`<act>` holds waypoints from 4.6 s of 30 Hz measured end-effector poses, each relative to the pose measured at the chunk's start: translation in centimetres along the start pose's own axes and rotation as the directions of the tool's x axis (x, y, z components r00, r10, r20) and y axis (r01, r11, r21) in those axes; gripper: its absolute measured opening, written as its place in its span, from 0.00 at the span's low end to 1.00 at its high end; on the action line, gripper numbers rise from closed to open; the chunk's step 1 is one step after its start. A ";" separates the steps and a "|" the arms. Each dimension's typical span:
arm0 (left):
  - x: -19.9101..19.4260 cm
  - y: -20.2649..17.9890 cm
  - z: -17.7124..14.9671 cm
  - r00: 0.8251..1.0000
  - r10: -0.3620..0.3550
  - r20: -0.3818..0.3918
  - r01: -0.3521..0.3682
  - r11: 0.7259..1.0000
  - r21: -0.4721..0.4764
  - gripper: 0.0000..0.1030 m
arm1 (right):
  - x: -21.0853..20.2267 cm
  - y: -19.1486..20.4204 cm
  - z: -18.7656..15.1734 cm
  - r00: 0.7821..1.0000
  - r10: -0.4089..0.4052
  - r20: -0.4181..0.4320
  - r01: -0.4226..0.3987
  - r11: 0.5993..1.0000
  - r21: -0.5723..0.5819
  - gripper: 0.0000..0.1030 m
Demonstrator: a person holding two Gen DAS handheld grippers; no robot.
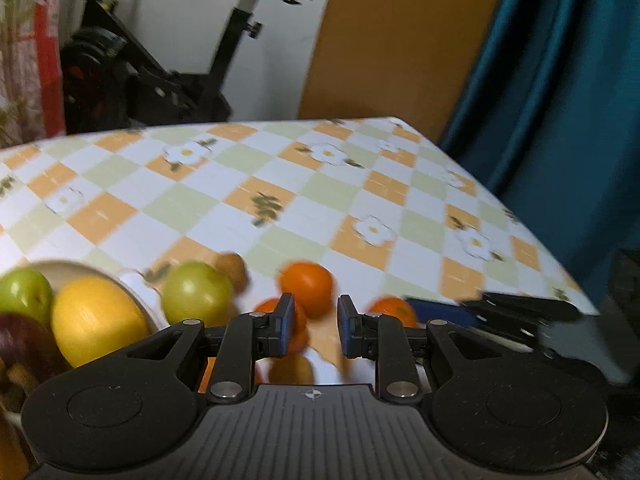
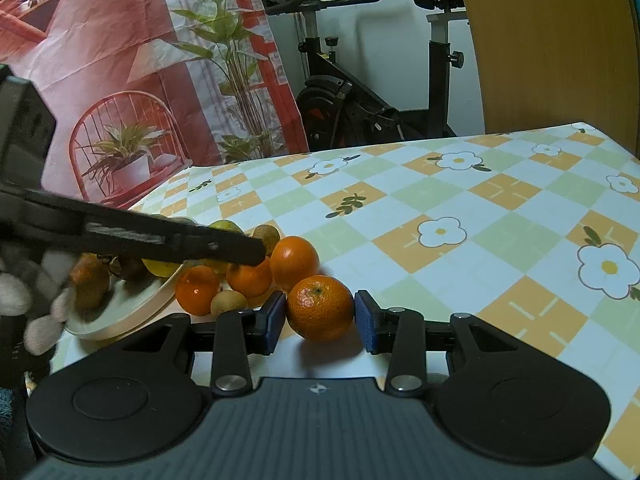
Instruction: Organize fruits
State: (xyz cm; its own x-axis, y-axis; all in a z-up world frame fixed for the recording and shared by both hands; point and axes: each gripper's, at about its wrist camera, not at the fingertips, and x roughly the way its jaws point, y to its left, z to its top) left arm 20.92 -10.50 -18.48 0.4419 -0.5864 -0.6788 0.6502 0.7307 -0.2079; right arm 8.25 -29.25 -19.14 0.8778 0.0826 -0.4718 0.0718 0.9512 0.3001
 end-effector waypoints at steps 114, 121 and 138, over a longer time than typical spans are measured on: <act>-9.3 5.3 -7.8 0.937 0.348 0.027 -0.332 0.912 -0.241 0.40 | 7.3 14.2 1.6 0.976 0.128 -0.177 -0.195 0.877 -0.439 0.40; -10.0 4.0 -7.1 0.926 0.361 0.113 -0.335 0.921 -0.200 0.40 | 4.8 12.3 1.2 0.989 0.097 -0.109 -0.133 0.906 -0.403 0.40; -10.2 3.9 -7.0 0.919 0.353 0.176 -0.310 0.922 -0.231 0.40 | 3.9 6.5 0.8 0.995 -0.001 -0.104 -0.021 0.978 -0.209 0.41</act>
State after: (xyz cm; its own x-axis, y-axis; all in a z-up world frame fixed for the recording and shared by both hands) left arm 14.63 0.82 -17.30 0.7445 -0.3420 -0.5733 0.3193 0.9366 -0.1441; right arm 12.53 -23.02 -18.40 0.8239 0.1119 -0.5556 -0.0468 0.9904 0.1301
